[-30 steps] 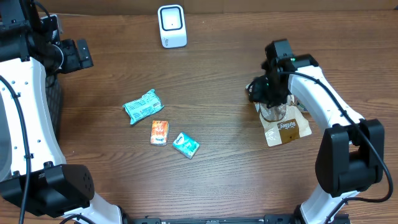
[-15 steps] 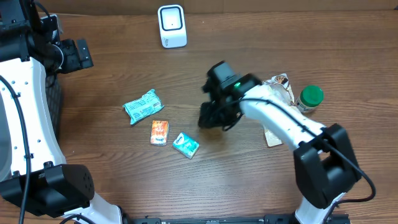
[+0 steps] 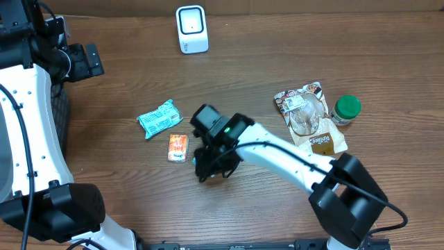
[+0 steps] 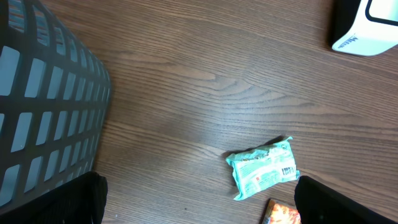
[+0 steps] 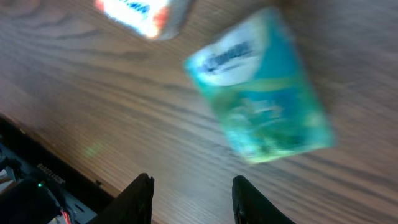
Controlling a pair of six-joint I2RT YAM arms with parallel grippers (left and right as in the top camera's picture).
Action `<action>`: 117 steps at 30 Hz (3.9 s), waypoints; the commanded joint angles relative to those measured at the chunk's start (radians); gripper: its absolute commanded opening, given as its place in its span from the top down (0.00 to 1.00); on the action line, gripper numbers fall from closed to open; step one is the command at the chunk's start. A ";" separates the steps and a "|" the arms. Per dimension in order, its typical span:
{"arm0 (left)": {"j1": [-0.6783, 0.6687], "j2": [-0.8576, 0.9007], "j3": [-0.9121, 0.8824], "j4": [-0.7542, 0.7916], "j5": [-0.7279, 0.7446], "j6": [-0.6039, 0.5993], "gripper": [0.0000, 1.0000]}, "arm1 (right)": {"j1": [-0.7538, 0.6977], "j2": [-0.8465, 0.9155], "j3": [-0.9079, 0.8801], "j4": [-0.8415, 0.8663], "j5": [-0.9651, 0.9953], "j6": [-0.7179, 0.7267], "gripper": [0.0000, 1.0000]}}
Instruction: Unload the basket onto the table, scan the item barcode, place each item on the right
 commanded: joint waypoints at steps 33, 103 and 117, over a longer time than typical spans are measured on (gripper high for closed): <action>0.003 0.013 0.002 0.004 -0.003 0.022 0.00 | -0.024 0.119 -0.005 0.063 0.049 0.204 0.67; 0.003 0.013 0.002 0.004 -0.003 0.022 0.00 | -0.335 0.146 0.237 -0.135 0.070 -0.077 0.71; 0.003 0.013 0.002 0.004 -0.003 0.022 0.00 | -0.329 0.154 0.091 -0.023 0.021 -0.054 0.80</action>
